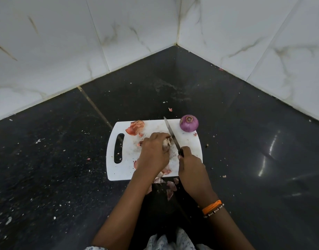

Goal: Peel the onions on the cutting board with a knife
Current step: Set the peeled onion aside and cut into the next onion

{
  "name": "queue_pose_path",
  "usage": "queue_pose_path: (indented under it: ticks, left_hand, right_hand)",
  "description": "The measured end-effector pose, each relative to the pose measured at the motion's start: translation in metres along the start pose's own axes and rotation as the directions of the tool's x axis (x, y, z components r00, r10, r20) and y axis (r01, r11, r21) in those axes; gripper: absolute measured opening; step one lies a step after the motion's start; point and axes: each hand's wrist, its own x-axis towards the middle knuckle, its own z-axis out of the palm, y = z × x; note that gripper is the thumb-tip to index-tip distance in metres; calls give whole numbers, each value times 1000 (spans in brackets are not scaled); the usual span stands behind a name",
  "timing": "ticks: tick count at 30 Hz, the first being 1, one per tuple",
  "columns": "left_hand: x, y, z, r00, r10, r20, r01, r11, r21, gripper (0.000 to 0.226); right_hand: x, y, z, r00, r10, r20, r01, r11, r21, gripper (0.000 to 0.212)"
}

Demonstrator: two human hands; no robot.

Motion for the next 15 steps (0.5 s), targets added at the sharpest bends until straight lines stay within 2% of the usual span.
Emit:
queue_pose_path:
  ticks: [4,7,10,13,15]
  left_hand:
    - [0,-3,-1,998,-36,-49,34,998,-54,43]
    - [-2,-6,-2,994,-98,-50,88,981,-173,45]
    - [-5,-4,-7,991,-132,0,125,935,-333,47]
    - [-4,-2,-13,987,-155,28,152,890,-430,38]
    - [-3,0,-18,968,-231,93,243,792,-559,31]
  right_hand:
    - [-2,1,3,999,-25,22,25,1000,15,19]
    - [-3,5,6,999,-8,54,9,1000,-27,20]
    - [-2,9,7,998,14,66,-9,998,-64,21]
    - [-1,10,9,998,17,57,-12,996,-88,20]
    - [-1,10,9,998,17,58,-12,996,-86,19]
